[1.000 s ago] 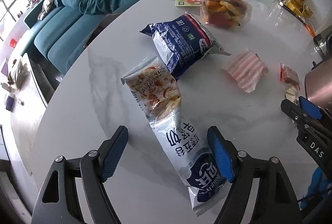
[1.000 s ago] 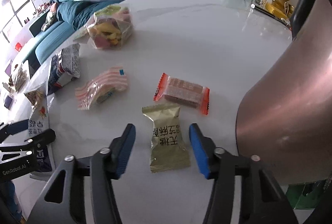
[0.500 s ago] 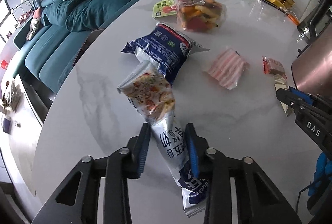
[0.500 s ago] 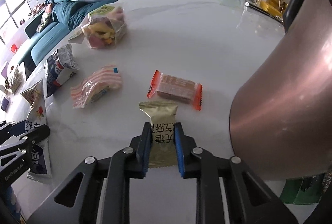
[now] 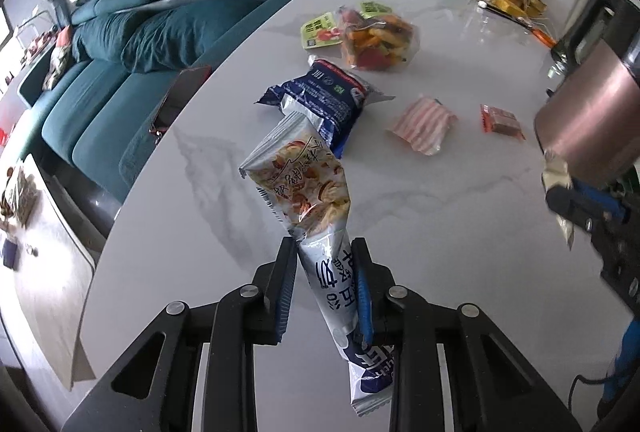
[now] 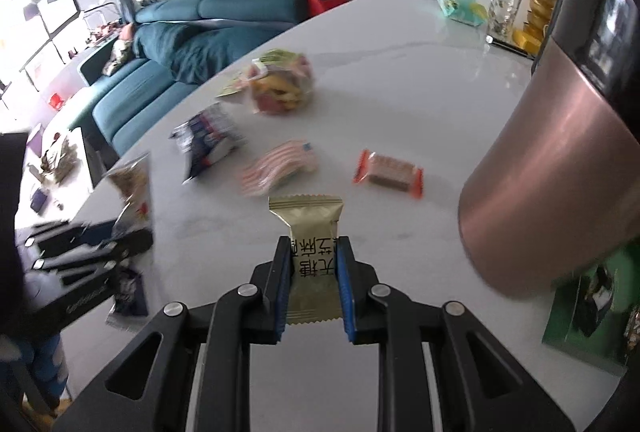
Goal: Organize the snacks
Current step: 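Grasp the beige packet with the right gripper while the left grasps the white-blue bag, then carry the beige packet and white-blue bag over the green tray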
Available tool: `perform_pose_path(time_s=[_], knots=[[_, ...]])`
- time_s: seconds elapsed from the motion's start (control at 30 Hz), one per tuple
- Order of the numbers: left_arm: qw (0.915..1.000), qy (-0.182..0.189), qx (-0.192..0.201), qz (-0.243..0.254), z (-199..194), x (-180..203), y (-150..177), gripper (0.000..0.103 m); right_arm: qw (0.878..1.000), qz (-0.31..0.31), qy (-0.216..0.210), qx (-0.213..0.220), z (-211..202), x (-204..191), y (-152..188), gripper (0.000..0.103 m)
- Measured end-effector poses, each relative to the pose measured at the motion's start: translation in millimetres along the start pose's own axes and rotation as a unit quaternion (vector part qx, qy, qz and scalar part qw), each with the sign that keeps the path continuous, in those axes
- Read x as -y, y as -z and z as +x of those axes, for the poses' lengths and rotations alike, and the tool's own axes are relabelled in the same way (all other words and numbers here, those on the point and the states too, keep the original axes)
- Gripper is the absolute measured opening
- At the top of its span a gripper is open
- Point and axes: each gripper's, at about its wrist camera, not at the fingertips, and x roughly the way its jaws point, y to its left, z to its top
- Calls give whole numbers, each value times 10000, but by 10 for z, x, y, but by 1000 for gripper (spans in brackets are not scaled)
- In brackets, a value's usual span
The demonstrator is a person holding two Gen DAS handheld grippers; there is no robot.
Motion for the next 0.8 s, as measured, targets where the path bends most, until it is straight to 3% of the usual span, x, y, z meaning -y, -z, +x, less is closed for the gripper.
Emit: perform_pose_path(time_s=[0.17, 0.37, 0.6, 0.8], knots=[[9988, 198, 24, 455, -153, 112, 101, 23, 9999, -101, -116, -58, -292, -165, 348, 0], [9923, 561, -114, 1098, -283, 472, 306, 23, 9996, 7, -101, -270, -608, -98, 862, 0], [9734, 1010, -231, 2042, -405, 1138, 584, 23, 9973, 563, 271, -393, -1053, 333, 1516, 0], [9503, 1360, -312, 2785, -504, 1825, 826, 23, 9882, 1345, 664, -312, -1492, 860, 2060, 0]])
